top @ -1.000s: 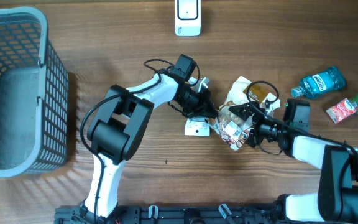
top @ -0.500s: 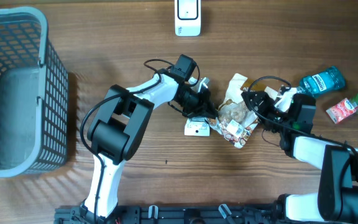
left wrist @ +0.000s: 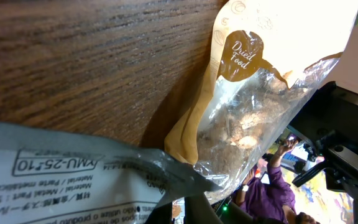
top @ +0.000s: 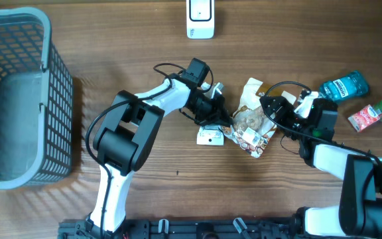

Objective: Scan the item barcode

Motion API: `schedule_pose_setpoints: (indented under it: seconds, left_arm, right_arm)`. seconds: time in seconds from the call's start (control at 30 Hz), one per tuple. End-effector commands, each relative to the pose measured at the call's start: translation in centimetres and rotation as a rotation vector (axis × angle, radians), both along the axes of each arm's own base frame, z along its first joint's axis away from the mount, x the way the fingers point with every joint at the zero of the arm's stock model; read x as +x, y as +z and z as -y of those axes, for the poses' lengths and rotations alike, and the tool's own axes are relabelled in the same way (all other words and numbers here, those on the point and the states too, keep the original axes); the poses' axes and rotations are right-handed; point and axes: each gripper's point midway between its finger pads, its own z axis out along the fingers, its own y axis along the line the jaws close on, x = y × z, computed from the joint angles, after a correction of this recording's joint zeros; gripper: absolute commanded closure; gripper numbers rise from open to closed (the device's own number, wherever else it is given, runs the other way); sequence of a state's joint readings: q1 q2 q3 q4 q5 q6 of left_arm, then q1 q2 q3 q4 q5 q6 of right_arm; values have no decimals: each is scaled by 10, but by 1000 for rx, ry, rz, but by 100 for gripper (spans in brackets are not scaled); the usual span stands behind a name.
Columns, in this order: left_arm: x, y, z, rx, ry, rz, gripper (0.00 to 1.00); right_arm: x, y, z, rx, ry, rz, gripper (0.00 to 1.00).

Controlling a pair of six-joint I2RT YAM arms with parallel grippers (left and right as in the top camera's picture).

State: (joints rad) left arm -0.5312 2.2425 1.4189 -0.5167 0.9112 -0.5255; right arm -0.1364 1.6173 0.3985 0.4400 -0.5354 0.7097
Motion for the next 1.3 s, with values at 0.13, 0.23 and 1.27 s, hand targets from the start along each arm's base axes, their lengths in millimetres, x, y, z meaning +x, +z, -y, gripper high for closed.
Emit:
schedule_pose_setpoints:
  seconds: [0.13, 0.23, 1.27]
  left_arm:
    - [-8, -42, -18, 136, 19, -36, 96]
    - [-8, -42, -18, 136, 19, -36, 96]
    - [-8, -42, -18, 136, 20, -36, 96]
  right_arm:
    - [-109, -101, 17, -49, -135, -483, 8]
    - [-111, -100, 11, -19, -117, -489, 16]
    - [-96, -82, -27, 175, -110, -475, 18]
